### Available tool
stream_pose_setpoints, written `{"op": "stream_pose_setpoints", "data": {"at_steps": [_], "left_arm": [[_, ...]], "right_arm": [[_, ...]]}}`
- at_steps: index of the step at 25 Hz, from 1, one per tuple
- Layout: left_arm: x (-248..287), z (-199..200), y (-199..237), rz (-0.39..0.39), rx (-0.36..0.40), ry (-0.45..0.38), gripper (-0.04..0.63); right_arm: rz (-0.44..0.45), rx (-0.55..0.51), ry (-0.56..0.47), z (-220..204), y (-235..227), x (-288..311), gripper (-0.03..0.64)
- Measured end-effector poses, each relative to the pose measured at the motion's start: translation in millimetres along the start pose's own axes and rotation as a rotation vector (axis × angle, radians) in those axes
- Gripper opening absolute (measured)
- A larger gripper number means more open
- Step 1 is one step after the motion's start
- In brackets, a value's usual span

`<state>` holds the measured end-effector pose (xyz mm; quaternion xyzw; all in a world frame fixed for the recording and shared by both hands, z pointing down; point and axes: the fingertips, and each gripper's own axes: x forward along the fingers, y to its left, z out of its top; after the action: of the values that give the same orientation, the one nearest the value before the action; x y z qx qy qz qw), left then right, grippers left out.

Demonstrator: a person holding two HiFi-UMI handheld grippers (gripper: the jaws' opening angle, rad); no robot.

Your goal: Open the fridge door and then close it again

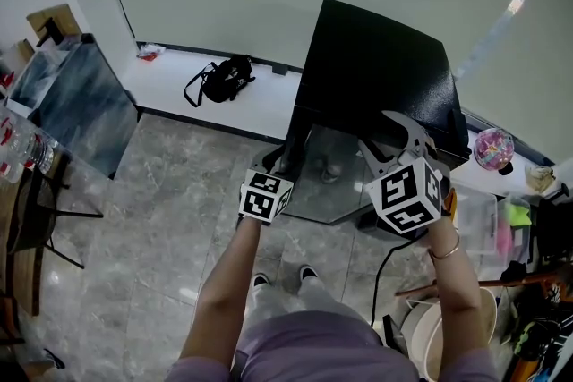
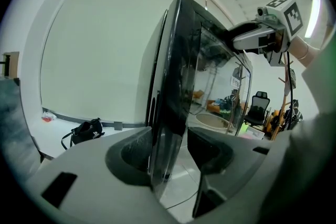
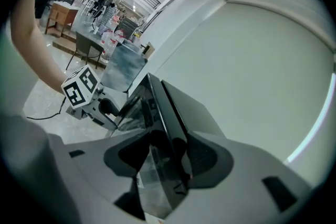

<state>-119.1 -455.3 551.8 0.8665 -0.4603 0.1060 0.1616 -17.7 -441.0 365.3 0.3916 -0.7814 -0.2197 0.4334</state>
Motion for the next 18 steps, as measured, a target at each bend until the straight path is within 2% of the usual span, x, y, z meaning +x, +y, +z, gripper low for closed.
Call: {"op": "stream_pose_setpoints", "data": {"at_steps": [14, 18], "left_arm": [[-3, -2, -1, 0.045, -0.005, 0.017, 0.207], [-17, -7, -7, 0.051, 0.003, 0.017, 0.195]], "right_arm": [[-0.007, 0.006, -0.007, -1, 1, -1, 0.229], [0.032, 0.014, -0.010, 0, 7, -8, 0.235]]}}
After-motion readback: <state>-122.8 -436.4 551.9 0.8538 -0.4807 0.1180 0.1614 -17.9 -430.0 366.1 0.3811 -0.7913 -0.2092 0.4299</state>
